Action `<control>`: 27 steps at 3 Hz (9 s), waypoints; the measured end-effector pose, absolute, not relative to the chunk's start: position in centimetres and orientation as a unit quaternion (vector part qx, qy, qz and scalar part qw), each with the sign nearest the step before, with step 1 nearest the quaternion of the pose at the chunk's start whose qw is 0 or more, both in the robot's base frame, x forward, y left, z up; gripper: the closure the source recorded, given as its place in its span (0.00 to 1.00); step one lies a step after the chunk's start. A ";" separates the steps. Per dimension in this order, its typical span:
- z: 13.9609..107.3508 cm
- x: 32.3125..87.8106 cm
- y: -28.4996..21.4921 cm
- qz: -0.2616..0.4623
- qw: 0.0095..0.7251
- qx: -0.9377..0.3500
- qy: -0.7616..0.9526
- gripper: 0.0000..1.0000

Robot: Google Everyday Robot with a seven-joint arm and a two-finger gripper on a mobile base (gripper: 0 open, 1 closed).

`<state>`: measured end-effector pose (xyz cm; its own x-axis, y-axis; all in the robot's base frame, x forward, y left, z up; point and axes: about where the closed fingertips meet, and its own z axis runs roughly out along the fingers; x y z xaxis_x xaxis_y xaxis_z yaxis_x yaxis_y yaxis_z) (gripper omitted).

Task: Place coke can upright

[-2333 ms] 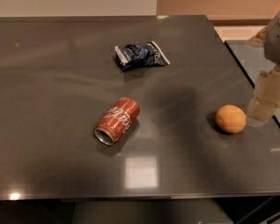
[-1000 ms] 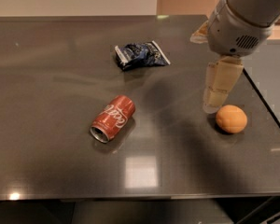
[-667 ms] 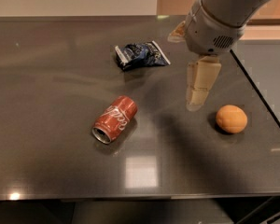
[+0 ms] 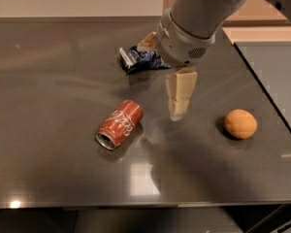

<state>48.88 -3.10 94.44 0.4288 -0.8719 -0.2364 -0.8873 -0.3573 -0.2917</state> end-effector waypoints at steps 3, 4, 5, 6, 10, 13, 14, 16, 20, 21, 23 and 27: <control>90.8 45.5 4.0 0.000 0.124 -0.910 0.395 0.00; 89.2 45.4 5.3 -0.003 0.093 -0.925 0.367 0.00; 87.7 45.4 6.4 -0.003 0.073 -0.935 0.348 0.00; 86.4 45.1 7.2 -0.001 0.058 -0.940 0.336 0.00; 83.3 42.5 8.5 0.001 0.031 -0.951 0.307 0.40; 85.0 43.0 7.6 0.001 0.042 -0.945 0.323 1.00; 87.7 43.0 6.8 0.037 0.070 -0.933 0.351 1.00; 91.5 41.3 5.8 0.179 0.118 -0.870 0.444 1.00; 96.9 41.4 7.1 0.418 0.268 -0.706 0.505 1.00; 96.3 42.3 7.7 0.445 0.293 -0.681 0.502 1.00; 94.7 44.5 8.6 0.500 0.323 -0.605 0.528 1.00; 93.0 47.1 7.8 0.556 0.380 -0.515 0.530 0.35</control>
Offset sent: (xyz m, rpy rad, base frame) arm -0.0396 0.0783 -0.0432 -0.1690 -0.0194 0.3561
